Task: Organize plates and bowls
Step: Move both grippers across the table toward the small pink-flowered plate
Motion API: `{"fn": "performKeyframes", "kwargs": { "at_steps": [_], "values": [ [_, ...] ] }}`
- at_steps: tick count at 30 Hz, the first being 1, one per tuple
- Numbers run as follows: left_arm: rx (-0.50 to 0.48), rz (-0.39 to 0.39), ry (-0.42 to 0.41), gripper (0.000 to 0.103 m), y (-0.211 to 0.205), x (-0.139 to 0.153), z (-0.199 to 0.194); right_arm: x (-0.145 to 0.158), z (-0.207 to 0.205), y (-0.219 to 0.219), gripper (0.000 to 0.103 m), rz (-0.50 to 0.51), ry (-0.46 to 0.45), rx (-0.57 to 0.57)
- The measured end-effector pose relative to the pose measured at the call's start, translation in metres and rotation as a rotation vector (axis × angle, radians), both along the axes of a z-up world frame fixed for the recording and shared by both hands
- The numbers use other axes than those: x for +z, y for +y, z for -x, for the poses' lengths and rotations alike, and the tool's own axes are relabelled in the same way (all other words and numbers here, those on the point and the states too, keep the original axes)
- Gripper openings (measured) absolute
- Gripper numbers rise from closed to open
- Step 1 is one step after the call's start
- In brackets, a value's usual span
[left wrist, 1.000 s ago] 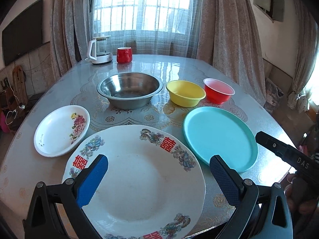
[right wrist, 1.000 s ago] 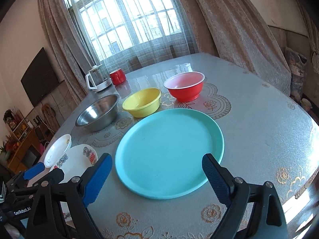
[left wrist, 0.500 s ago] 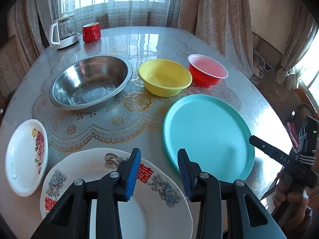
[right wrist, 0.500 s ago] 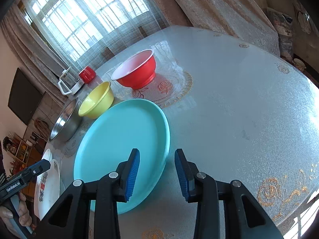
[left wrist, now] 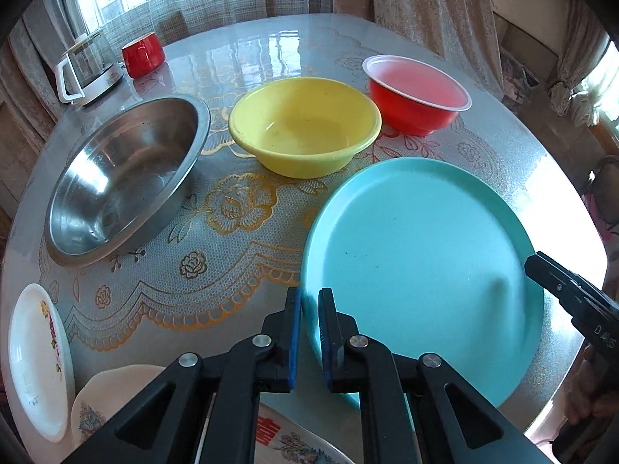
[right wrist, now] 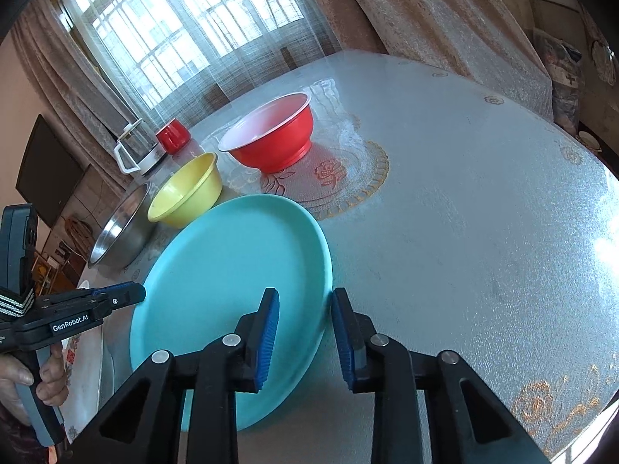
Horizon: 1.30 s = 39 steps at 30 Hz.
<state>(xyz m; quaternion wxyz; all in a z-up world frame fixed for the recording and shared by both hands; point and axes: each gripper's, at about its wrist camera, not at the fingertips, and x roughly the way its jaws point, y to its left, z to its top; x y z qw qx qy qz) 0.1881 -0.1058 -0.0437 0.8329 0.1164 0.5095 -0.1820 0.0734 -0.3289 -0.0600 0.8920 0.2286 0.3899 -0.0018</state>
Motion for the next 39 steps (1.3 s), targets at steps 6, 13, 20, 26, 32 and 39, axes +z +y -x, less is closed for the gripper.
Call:
{"fn": "performKeyframes", "kwargs": {
  "at_steps": [6,13,20,26,32,39],
  "values": [
    [0.001,-0.038,-0.031,0.008,0.008,-0.001,0.002,-0.001,0.0,0.006,0.015,0.004,0.009,0.032],
    [0.023,-0.017,-0.021,0.008,0.026,0.001,0.003,0.0,0.003,0.022,0.015,0.034,0.016,0.07],
    [0.039,0.001,-0.034,0.008,0.029,0.002,0.008,0.001,0.003,0.029,0.015,0.07,0.022,0.059],
    [0.066,0.062,-0.068,0.008,0.04,0.014,0.017,0.003,0.003,0.037,0.016,0.122,0.047,0.072],
    [0.115,0.143,-0.093,0.008,0.06,0.033,0.028,0.006,0.005,0.033,0.032,0.084,0.065,0.041],
    [0.168,0.217,-0.094,0.008,0.087,0.042,0.042,0.011,0.009,0.031,0.038,0.09,0.051,-0.002]
  ]
}}
